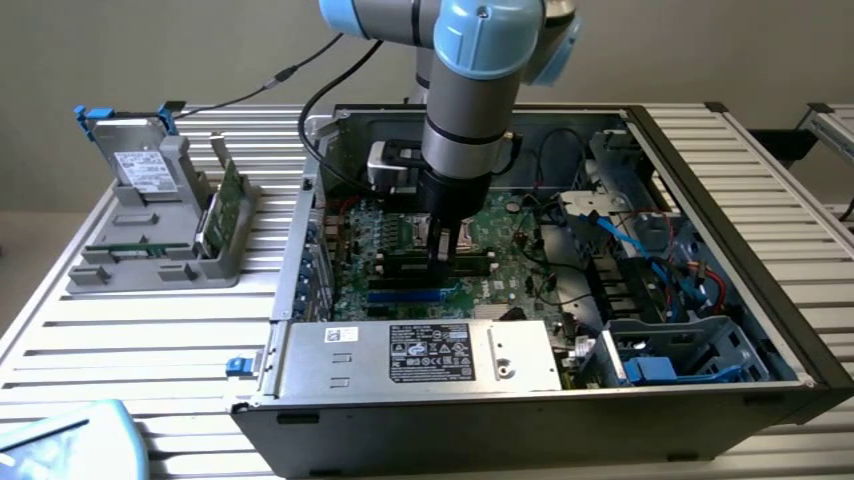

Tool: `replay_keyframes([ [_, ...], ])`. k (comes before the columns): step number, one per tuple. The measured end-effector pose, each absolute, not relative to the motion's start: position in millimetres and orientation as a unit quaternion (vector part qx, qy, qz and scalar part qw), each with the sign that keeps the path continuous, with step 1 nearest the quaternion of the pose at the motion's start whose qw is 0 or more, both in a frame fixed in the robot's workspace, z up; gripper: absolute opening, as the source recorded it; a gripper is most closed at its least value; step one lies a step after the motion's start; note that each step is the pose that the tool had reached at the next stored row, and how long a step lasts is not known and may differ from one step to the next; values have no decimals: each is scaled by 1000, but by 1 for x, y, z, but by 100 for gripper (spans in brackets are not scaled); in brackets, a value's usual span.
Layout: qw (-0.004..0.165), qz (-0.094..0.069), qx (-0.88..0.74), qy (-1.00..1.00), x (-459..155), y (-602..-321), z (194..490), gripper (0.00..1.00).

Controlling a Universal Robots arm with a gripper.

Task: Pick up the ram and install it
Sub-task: 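Insert the ram into the slot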

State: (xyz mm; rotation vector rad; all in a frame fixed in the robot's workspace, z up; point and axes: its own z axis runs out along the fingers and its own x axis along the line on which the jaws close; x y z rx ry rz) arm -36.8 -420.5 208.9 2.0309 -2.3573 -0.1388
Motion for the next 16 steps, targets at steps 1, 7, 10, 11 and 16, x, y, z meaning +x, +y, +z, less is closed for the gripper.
replay_keyframes([
  [1, 13, -45, 652, -757, -37, -420, 209, 49],
  [7, 13, -45, 652, -757, -37, -420, 213, 49],
  [10, 13, -45, 651, -757, -37, -420, 215, 49],
  [11, 13, -45, 651, -758, -37, -420, 216, 49],
  [16, 13, -45, 650, -759, -37, -420, 220, 49],
])
